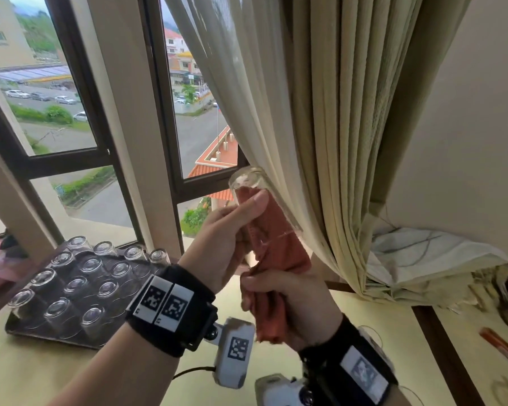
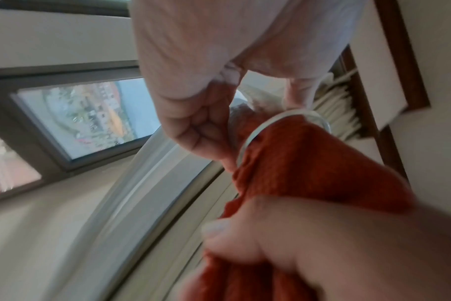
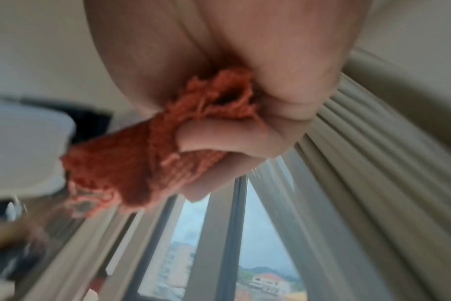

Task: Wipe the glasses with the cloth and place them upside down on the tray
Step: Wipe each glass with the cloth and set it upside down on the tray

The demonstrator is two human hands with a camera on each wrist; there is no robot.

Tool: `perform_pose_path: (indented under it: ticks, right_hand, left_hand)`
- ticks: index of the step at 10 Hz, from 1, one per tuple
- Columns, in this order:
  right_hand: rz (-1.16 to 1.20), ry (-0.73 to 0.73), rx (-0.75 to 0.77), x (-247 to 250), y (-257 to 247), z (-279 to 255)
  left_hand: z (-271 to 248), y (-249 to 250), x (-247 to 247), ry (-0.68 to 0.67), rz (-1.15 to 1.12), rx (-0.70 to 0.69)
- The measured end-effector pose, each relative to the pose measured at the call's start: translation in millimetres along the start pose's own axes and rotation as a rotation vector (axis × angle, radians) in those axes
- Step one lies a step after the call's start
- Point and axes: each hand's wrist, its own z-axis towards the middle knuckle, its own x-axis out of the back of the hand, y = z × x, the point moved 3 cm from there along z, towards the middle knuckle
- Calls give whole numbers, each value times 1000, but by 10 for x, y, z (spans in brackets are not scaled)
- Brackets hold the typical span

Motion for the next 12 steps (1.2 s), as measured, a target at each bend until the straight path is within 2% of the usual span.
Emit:
perform_pose_path:
  ticks: [1, 2, 3, 4, 5, 6, 7, 8, 9, 10, 11, 12]
  right_hand:
    - [-1233, 100, 365, 88, -151, 43]
    - [-1899, 228, 507, 67, -211, 106]
    - [-1522, 184, 574, 106, -159, 175]
    - [-444, -39, 198, 116, -95, 193]
    - [123, 0, 94, 147, -5, 173]
    - [243, 172, 144, 301, 33, 241]
    - [-22, 298, 288, 407, -80, 229]
    - [-521, 374, 527, 552, -211, 153]
    - [-1192, 263, 939, 622, -320, 42]
    - [-1549, 90, 1134, 708, -310, -19]
    - [-1697, 98, 894, 738, -278, 43]
    - [-1569, 62, 521, 765, -82, 150]
  left_hand:
    - [50, 64, 63, 89, 46, -23]
    - [38, -22, 42, 77, 169, -12]
    - [33, -108, 23, 81, 146, 12]
    - [36, -140, 76, 70, 50, 38]
    - [31, -211, 62, -5, 9, 72]
    - [84, -289, 49, 28, -9, 86]
    - [115, -330, 26, 16, -46, 129]
    - [150, -329, 32, 39, -96, 203]
    - [222, -320, 31, 17, -75, 277]
    - [259, -325, 28, 54, -50, 277]
    - [273, -347, 6, 64, -55, 156]
    - [293, -352, -56, 38, 40, 59]
